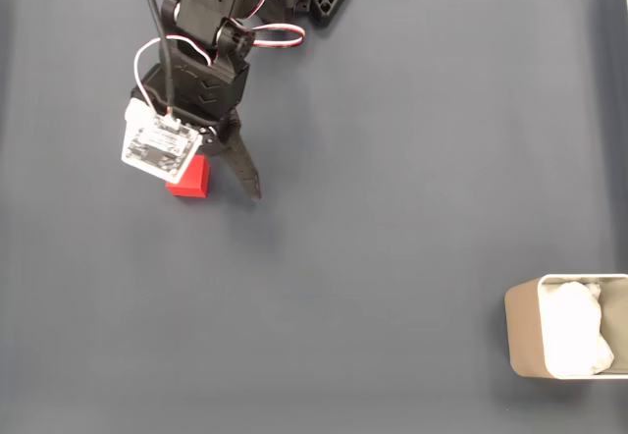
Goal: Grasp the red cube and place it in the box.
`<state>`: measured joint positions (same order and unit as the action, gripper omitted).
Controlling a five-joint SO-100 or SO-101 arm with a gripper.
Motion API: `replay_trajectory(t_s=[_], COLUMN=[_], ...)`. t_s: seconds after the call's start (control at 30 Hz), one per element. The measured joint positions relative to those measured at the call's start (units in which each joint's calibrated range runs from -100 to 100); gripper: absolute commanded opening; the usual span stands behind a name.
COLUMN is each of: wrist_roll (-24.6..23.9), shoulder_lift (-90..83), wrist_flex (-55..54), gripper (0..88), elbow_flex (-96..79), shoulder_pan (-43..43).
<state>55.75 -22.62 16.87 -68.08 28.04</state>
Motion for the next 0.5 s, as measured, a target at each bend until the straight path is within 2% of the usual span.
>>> replay_trajectory(t_s=[0.37,0.5], wrist_roll=[-0.2,-0.6], shoulder_lift=[-2.5,-3.5], wrist_flex=[0.0,0.0], gripper=[44.5,41.6], elbow_flex=[-1.1,-1.4], shoulder_pan=[-1.8,-2.4])
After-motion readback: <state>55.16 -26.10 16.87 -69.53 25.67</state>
